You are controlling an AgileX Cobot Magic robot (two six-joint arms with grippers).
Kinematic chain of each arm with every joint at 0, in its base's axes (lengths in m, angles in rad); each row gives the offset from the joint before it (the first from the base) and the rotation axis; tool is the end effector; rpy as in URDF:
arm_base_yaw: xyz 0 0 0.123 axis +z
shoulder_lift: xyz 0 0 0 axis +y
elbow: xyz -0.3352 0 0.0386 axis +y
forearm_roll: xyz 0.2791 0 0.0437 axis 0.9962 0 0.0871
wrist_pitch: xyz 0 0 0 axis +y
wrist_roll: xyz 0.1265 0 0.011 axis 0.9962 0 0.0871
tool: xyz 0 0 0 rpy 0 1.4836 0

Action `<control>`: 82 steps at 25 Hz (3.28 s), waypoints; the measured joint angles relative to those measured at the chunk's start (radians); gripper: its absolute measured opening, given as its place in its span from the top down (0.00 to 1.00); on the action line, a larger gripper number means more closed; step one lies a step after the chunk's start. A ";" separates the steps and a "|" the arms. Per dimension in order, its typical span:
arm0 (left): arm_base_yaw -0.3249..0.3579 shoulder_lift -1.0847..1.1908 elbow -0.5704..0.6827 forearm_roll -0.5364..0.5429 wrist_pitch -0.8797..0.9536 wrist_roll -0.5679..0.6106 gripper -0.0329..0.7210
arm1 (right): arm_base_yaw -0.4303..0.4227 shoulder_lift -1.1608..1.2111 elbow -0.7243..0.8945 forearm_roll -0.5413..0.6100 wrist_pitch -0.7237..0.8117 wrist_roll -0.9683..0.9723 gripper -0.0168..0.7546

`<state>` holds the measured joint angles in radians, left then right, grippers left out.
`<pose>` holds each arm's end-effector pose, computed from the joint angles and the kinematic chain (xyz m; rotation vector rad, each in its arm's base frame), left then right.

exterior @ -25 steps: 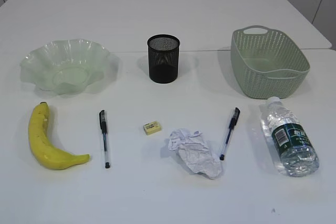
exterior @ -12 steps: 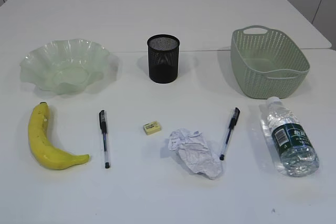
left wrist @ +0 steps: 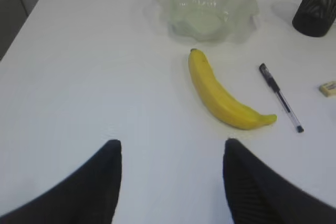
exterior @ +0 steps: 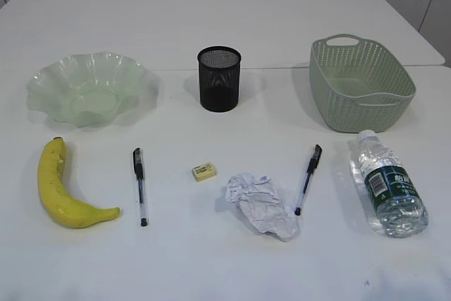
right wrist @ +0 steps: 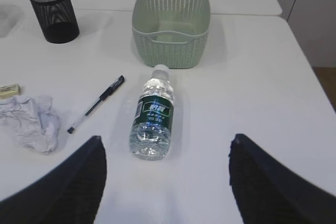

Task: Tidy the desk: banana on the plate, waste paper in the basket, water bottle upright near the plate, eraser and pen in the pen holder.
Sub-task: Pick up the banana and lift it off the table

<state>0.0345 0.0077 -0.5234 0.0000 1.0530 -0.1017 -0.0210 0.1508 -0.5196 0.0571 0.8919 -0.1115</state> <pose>0.0007 0.0000 0.2845 -0.1375 2.0165 -0.0426 0.0341 0.0049 0.2994 -0.0832 2.0038 -0.0173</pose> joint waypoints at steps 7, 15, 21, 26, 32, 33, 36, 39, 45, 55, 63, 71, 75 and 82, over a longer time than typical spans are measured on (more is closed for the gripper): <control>0.000 0.119 -0.021 0.021 -0.134 0.000 0.28 | 0.000 0.174 -0.040 0.063 -0.061 -0.009 0.27; -0.046 0.358 -0.038 0.098 -0.315 0.000 0.29 | 0.000 0.478 -0.097 0.164 -0.137 -0.065 0.27; -0.121 0.508 -0.139 0.122 -0.324 0.000 0.29 | 0.000 0.660 -0.187 0.315 -0.079 -0.220 0.29; -0.162 0.671 -0.213 0.119 -0.332 -0.093 0.31 | 0.000 0.713 -0.293 0.375 -0.047 -0.254 0.35; -0.169 0.845 -0.310 0.122 -0.295 -0.236 0.32 | 0.000 0.736 -0.366 0.384 -0.037 -0.279 0.36; -0.169 0.876 -0.324 0.127 -0.294 -0.267 0.32 | 0.000 0.738 -0.368 0.386 -0.037 -0.279 0.36; -0.176 0.963 -0.357 0.130 -0.305 -0.340 0.32 | 0.000 0.749 -0.368 0.388 -0.037 -0.280 0.36; -0.199 1.073 -0.391 0.130 -0.311 -0.382 0.33 | 0.000 0.757 -0.369 0.388 -0.037 -0.280 0.36; -0.221 1.335 -0.409 0.110 -0.384 -0.507 0.34 | 0.000 0.772 -0.369 0.389 -0.035 -0.280 0.36; -0.221 1.639 -0.413 0.078 -0.507 -0.610 0.38 | 0.000 0.795 -0.369 0.425 -0.027 -0.281 0.36; -0.221 1.731 -0.420 0.074 -0.571 -0.654 0.38 | 0.000 0.838 -0.380 0.425 -0.014 -0.283 0.36; -0.221 1.788 -0.421 0.065 -0.590 -0.658 0.38 | 0.000 0.848 -0.380 0.425 -0.013 -0.283 0.36; -0.221 1.800 -0.421 0.065 -0.598 -0.659 0.38 | 0.000 0.848 -0.380 0.425 -0.012 -0.283 0.36; -0.221 1.837 -0.424 0.064 -0.612 -0.659 0.38 | 0.000 0.848 -0.380 0.425 -0.012 -0.283 0.36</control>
<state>-0.1860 1.8448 -0.9469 0.0643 0.4409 -0.7609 -0.0210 0.9987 -0.8992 0.4825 0.8798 -0.3941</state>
